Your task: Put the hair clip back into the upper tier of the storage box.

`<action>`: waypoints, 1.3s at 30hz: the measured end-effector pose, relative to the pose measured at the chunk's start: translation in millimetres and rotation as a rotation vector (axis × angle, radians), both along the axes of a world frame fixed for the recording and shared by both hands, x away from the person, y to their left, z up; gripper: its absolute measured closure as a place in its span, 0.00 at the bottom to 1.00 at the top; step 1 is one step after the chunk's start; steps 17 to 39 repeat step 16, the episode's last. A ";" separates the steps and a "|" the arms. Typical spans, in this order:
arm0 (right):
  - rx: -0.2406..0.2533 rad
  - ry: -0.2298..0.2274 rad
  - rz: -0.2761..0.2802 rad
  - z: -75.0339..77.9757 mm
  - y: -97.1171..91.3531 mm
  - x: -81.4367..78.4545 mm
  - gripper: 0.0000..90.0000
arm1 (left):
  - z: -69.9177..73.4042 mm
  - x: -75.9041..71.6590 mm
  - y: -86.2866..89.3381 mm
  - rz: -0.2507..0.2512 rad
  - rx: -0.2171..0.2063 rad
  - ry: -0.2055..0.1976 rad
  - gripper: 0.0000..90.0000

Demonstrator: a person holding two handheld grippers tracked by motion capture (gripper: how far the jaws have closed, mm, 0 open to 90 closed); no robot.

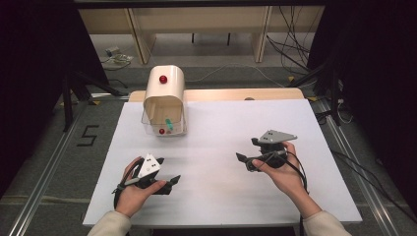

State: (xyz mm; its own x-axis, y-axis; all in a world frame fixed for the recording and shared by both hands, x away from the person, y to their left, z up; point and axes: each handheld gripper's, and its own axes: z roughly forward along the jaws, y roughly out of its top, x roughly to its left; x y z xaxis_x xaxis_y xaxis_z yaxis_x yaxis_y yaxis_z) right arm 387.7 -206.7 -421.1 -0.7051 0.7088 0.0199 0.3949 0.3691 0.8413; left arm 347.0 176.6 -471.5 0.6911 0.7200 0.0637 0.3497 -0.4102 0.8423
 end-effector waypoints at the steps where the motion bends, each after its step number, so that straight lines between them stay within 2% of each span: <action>1: -0.001 0.007 -0.003 -2.5 -2.3 -2.3 0.24 | -0.1 -0.1 -0.2 -0.001 -0.002 0.003 0.18; 8: 0.001 0.019 -0.017 -19.5 -22.6 -23.9 0.24 | 0.2 -0.4 -0.2 0.000 -0.004 0.001 0.18; 14: 0.018 0.012 -0.012 -26.5 -30.0 -36.9 0.23 | 0.2 -0.1 -0.4 0.001 -0.015 0.003 0.18; 39: 0.022 0.009 -0.009 -27.3 -31.3 -38.4 0.23 | 0.3 0.0 -0.5 0.000 -0.017 0.005 0.18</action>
